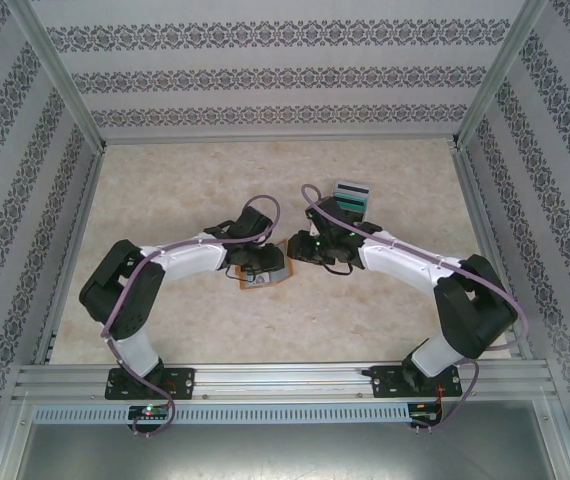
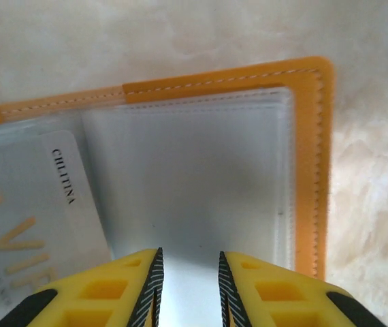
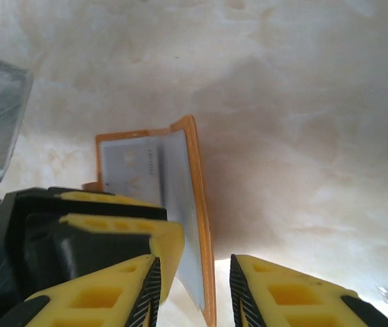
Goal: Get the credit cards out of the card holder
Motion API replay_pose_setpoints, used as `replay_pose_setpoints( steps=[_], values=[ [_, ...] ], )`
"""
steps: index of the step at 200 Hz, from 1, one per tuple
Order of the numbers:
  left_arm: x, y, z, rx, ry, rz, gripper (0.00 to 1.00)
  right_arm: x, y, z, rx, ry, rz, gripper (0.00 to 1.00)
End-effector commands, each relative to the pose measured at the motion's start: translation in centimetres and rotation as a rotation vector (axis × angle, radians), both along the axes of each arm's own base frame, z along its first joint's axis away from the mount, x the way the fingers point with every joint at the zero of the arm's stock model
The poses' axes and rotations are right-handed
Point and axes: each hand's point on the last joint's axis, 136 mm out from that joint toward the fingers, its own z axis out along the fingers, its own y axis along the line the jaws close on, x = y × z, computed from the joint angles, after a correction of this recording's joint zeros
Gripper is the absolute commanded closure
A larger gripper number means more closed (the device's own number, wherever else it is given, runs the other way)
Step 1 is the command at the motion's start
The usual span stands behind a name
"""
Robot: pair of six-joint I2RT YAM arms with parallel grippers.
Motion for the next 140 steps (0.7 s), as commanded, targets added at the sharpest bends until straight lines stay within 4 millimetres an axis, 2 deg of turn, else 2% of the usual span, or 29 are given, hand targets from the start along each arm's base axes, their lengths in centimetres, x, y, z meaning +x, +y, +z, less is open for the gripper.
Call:
replay_pose_setpoints(
  steps=[1,54,78,109,140],
  values=[
    [0.0,1.6,2.0,0.046,-0.05,0.019,0.72,0.7,2.7,1.3,0.083,-0.007,0.057,0.66],
    [-1.2,4.1,1.9,0.067,-0.051,0.066,0.72,1.1,4.3,0.8,0.089,0.016,0.091,0.68],
    [-1.6,5.9,1.9,0.085,-0.055,0.109,0.73,1.3,5.1,1.1,0.099,0.015,0.103,0.67],
    [-2.3,7.9,1.3,0.108,-0.044,0.15,0.79,1.5,6.5,1.9,0.109,0.006,0.129,0.69],
    [-2.7,9.0,0.4,0.122,-0.032,0.184,0.82,1.4,7.6,0.7,0.116,0.052,0.141,0.75]
  ],
)
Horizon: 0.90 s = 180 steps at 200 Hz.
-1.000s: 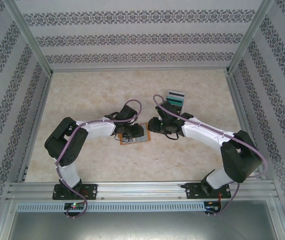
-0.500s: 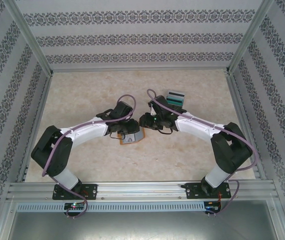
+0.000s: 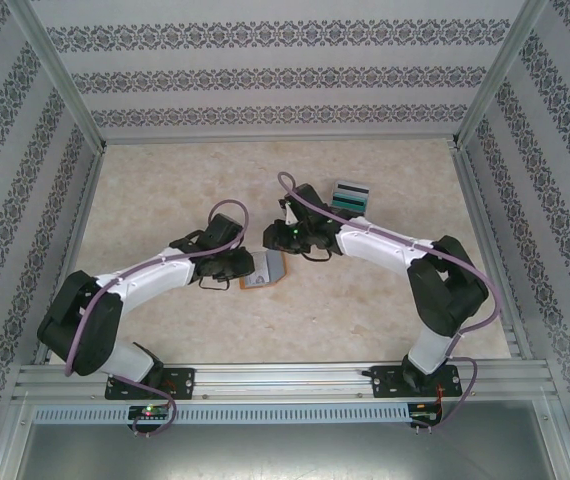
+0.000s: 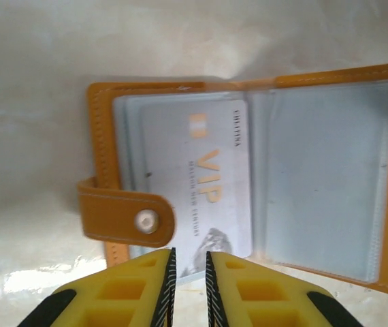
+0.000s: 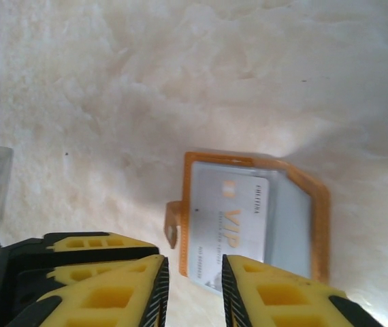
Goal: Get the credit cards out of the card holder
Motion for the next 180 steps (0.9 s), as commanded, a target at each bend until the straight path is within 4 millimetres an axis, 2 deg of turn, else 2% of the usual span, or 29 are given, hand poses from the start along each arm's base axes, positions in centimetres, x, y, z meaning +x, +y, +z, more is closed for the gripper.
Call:
replay_pose_setpoints(
  steps=[1,44,111,180],
  values=[
    [-0.5,1.5,-0.6,0.032,0.019,0.044,0.82,-0.4,1.2,-0.9,0.004,0.046,0.025,0.75],
    [-0.5,1.2,-2.0,0.01,0.047,0.046,0.83,-1.0,2.4,-3.1,-0.02,0.1,0.055,0.77],
    [0.1,0.7,-3.5,0.02,0.074,0.041,0.83,-1.5,0.4,-7.0,-0.089,0.166,0.037,0.75],
    [0.1,0.7,-4.5,0.035,0.1,0.044,0.84,-1.9,0.0,-8.8,-0.096,0.207,0.046,0.75]
  ],
)
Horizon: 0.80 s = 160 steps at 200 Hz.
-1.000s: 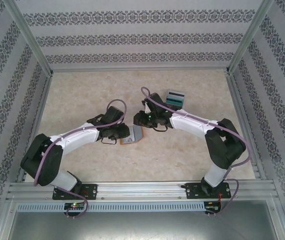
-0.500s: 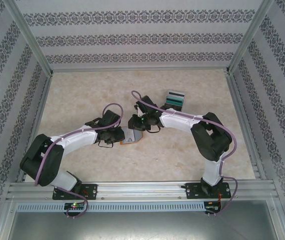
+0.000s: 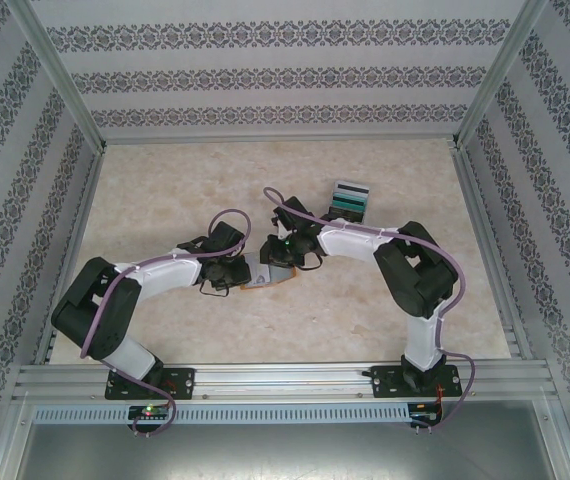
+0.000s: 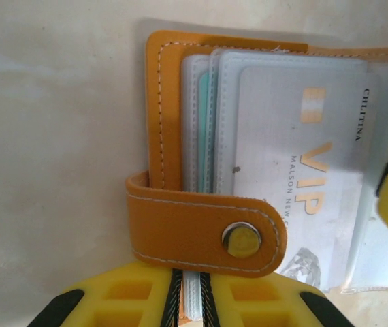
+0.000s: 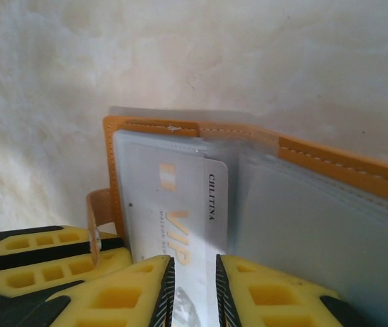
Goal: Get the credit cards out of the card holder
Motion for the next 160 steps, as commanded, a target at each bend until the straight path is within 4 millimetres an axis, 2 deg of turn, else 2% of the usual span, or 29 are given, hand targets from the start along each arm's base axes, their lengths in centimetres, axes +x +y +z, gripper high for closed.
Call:
replay_pose_setpoints(
  steps=[1,88,136,160],
  values=[
    [0.6,0.0,-0.3,-0.001,0.008,0.019,0.84,-0.3,-0.7,-1.4,-0.013,0.032,0.002,0.75],
    [0.6,0.1,-0.6,0.01,0.021,0.014,0.86,-0.2,-1.9,-2.1,-0.03,0.048,-0.028,0.75],
    [0.8,-0.2,-0.6,0.004,0.021,0.009,0.87,-0.2,-0.6,-1.9,0.034,0.065,-0.004,0.76],
    [0.7,-0.2,-0.6,0.003,0.022,0.007,0.9,-0.2,-0.5,-1.9,0.039,0.066,-0.004,0.83]
  ],
)
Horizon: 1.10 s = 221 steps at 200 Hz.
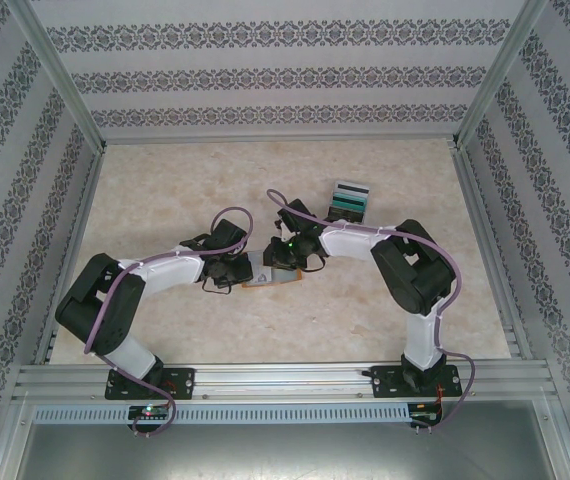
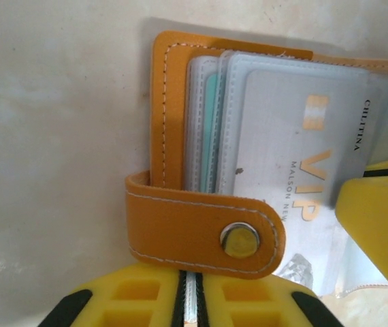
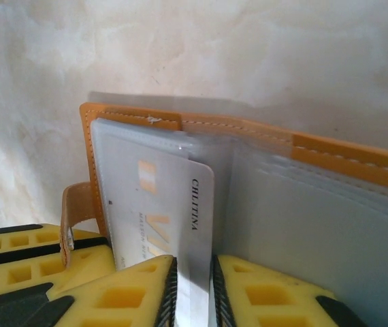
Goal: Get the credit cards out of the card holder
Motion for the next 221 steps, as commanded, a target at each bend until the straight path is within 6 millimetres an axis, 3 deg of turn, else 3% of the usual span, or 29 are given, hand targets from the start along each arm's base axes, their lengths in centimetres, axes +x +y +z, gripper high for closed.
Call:
replay_pose_setpoints(
  steps=[1,52,71,221],
  values=[
    [0.1,0.4,-0.6,0.016,0.022,0.012,0.9,-0.3,0.1,-0.7,0.016,0.032,0.002,0.83],
    [-0.1,1.0,-0.7,0.04,0.026,0.019,0.96,0.0,-1.2,-0.4,-0.003,0.015,-0.031,1.0],
    [-0.2,1.2,-1.1,0.055,0.042,0.022,1.0,-0.1,-1.6,-0.5,-0.007,0.016,-0.037,1.0],
    [-0.6,1.4,-1.3,0.062,0.053,0.016,1.0,-0.4,-6.3,-0.3,-0.042,0.002,-0.108,1.0]
  ],
)
